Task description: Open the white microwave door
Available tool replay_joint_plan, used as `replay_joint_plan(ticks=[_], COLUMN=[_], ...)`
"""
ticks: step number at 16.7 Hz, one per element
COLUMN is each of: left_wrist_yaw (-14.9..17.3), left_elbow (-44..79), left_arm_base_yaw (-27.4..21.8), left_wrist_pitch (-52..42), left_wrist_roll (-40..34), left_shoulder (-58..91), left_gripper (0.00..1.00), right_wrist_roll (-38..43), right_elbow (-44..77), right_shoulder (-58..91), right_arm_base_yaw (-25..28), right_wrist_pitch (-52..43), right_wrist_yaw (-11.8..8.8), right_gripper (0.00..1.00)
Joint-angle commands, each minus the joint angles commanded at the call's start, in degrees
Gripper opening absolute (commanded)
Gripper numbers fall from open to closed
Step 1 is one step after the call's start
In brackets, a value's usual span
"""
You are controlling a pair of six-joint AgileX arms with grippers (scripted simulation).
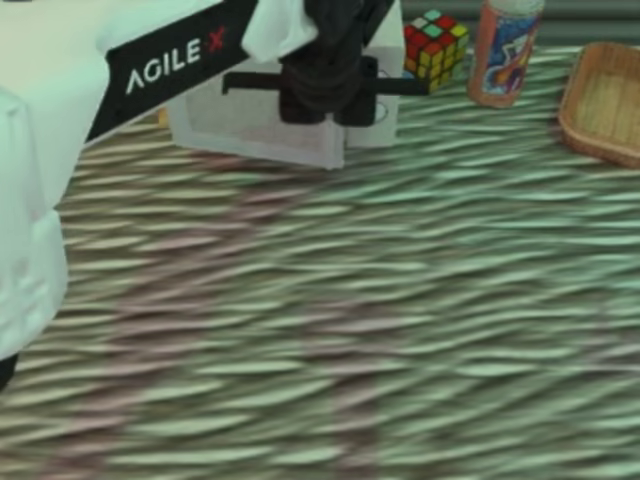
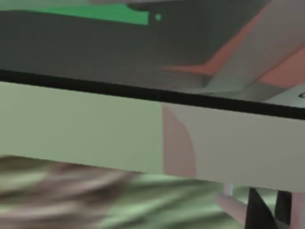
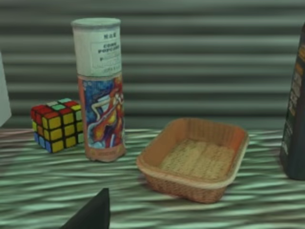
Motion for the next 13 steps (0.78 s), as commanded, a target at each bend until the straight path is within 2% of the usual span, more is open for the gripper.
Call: replay_joint_plan(ticks=[6, 13], left_wrist_yaw=[2.0, 2.1], left_elbow=[-7.5, -7.8], left_arm_base_yaw=[0.8, 0.9], left_wrist_pitch=[3.9, 4.1], left_wrist_roll=[4.7, 5.0], left_shoulder=[-4.9, -5.2], left_gripper=[0.0, 0.0], right_wrist_roll=[0.0, 0.0], right_elbow=[0.0, 0.0], right_shoulder=[0.0, 0.0], right_arm_base_yaw=[0.0, 0.0], right_wrist_pitch=[0.0, 0.0], right_wrist_yaw=[0.0, 0.0], right_gripper=[1.0, 1.0])
